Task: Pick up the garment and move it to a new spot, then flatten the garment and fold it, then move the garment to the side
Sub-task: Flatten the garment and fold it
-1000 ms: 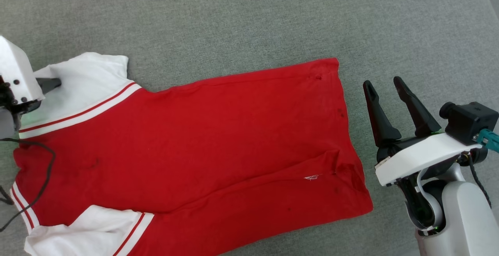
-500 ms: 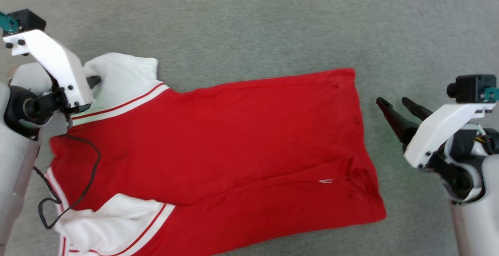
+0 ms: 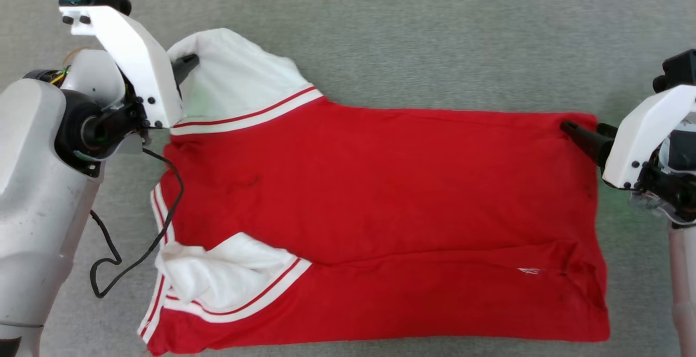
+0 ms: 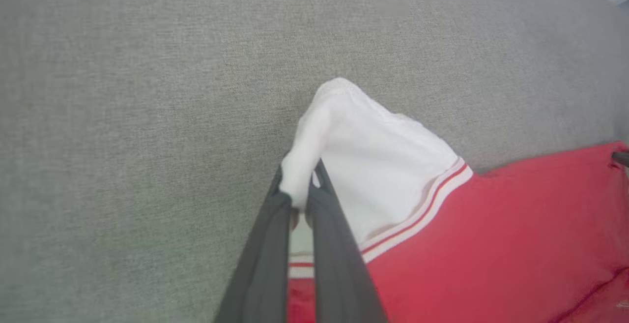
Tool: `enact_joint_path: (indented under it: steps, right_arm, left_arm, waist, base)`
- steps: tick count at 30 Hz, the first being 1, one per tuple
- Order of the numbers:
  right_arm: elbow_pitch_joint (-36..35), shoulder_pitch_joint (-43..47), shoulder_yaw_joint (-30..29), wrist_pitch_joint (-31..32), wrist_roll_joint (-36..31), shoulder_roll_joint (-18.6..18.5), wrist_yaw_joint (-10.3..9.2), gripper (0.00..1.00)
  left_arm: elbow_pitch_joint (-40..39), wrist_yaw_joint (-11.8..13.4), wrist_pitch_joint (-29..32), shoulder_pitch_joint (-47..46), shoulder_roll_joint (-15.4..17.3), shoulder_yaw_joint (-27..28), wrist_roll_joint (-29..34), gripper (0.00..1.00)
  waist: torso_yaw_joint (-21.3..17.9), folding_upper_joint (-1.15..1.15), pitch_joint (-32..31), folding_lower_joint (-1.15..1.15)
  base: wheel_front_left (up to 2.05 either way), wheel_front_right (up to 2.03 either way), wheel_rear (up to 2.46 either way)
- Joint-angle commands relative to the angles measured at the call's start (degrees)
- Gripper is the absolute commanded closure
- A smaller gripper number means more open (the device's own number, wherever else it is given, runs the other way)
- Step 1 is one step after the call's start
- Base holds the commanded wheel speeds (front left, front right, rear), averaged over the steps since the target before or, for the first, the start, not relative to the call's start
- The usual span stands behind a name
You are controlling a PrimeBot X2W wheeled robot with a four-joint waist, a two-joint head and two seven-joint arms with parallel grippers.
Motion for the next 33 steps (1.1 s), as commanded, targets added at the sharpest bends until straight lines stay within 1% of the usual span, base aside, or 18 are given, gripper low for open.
enact_joint_path:
  steps: [1, 3, 4, 5, 6, 7, 9, 14, 18, 22, 29, 32, 33]
  right_arm:
    - [1.69, -1.07, -0.39, 1.51, -0.78, -0.06, -0.02, 0.0]
    - [3.86, -1.17, -0.85, 3.83, -1.68, 0.52, -0.03, 0.01]
    - [4.62, -1.1, -1.07, 4.69, -2.05, 1.02, -0.03, 0.49]
    - [5.13, -1.03, -1.1, 5.46, -2.38, 1.47, -0.03, 0.63]
    - [5.62, -0.98, -1.3, 6.04, -2.56, 1.83, -0.03, 0.86]
    - [6.08, -0.9, -1.49, 6.68, -2.76, 2.17, -0.02, 1.0]
    - [6.13, -0.85, -1.6, 7.38, -3.12, 2.57, -0.02, 1.0]
    - [3.31, -1.94, -1.57, 5.55, -3.54, 1.11, -0.02, 1.0]
    - [0.39, -1.29, -0.67, 3.9, -3.98, -0.6, -0.02, 1.0]
    - [-1.75, 1.47, 0.75, 4.13, -3.47, -1.53, -0.02, 1.0]
    - [-5.81, 10.37, 1.15, 4.11, -1.99, -1.92, -0.03, 1.0]
    - [-7.31, 15.76, 1.51, 3.85, -1.21, -1.62, -0.03, 1.0]
    - [-8.07, 18.89, 1.65, 3.59, -0.47, -0.92, -0.02, 1.0]
  left_arm:
    - [-0.69, -1.03, -0.58, -0.77, -0.25, -0.59, 0.51, 1.0]
    - [-1.25, -1.66, -0.84, -0.47, -0.55, -0.81, 0.34, 1.0]
    - [-1.47, -1.86, -1.03, -0.36, -0.47, -0.89, 0.53, 1.0]
    - [-1.67, -2.04, -1.29, -0.22, -0.39, -0.94, 0.61, 1.0]
    - [-1.85, -2.38, -1.21, 0.06, -0.41, -1.01, 0.36, 1.0]
    - [-1.96, -2.39, -1.26, 0.31, -0.39, -1.03, 0.21, 1.0]
    - [-2.23, -2.52, -1.45, 0.53, -0.27, -1.05, 0.35, 1.0]
    - [-1.98, -2.94, -2.74, 1.71, -0.3, -0.78, -0.04, 1.0]
    - [-1.89, -3.32, -4.95, 3.79, -0.32, -0.11, -0.48, 1.0]
    - [-2.64, -3.06, -7.86, 7.44, -0.36, 1.06, -1.56, 1.0]
    - [-6.06, -0.75, -14.01, 18.94, 0.99, 3.03, -2.59, 1.0]
    - [-8.0, 0.73, -16.69, 25.51, 1.23, 3.44, -2.9, 1.0]
    - [-9.19, 1.64, -18.32, 29.76, 1.19, 3.81, -3.32, 1.0]
  waist:
    - [1.78, 0.0, 1.03, 0.0]
    - [2.37, 0.0, 1.29, 0.0]
    - [2.55, 0.0, 1.39, 0.0]
    - [2.7, 0.0, 1.52, 0.0]
    - [2.79, 0.0, 1.6, 0.0]
    - [2.86, 0.0, 1.65, 0.0]
    - [2.96, 0.0, 1.62, 0.0]
    - [2.71, 0.0, 0.16, 0.0]
    - [2.46, 0.0, -2.55, 0.0]
    - [2.33, 0.0, -5.99, 0.0]
    - [2.18, 0.0, -12.29, 0.0]
    - [2.2, 0.0, -14.53, 0.0]
    - [2.02, 0.0, -15.62, 0.0]
  base:
    - [0.0, 0.0, 0.0]
    - [0.0, 0.0, 0.0]
    - [0.0, 0.0, 0.0]
    - [0.0, 0.0, 0.0]
    - [0.0, 0.0, 0.0]
    - [0.0, 0.0, 0.0]
    - [0.0, 0.0, 0.0]
    - [0.0, 0.0, 0.0]
    - [0.0, 0.0, 0.0]
    - [0.0, 0.0, 0.0]
    - [0.0, 0.0, 0.0]
    - [0.0, 0.0, 0.0]
    - [0.0, 0.0, 0.0]
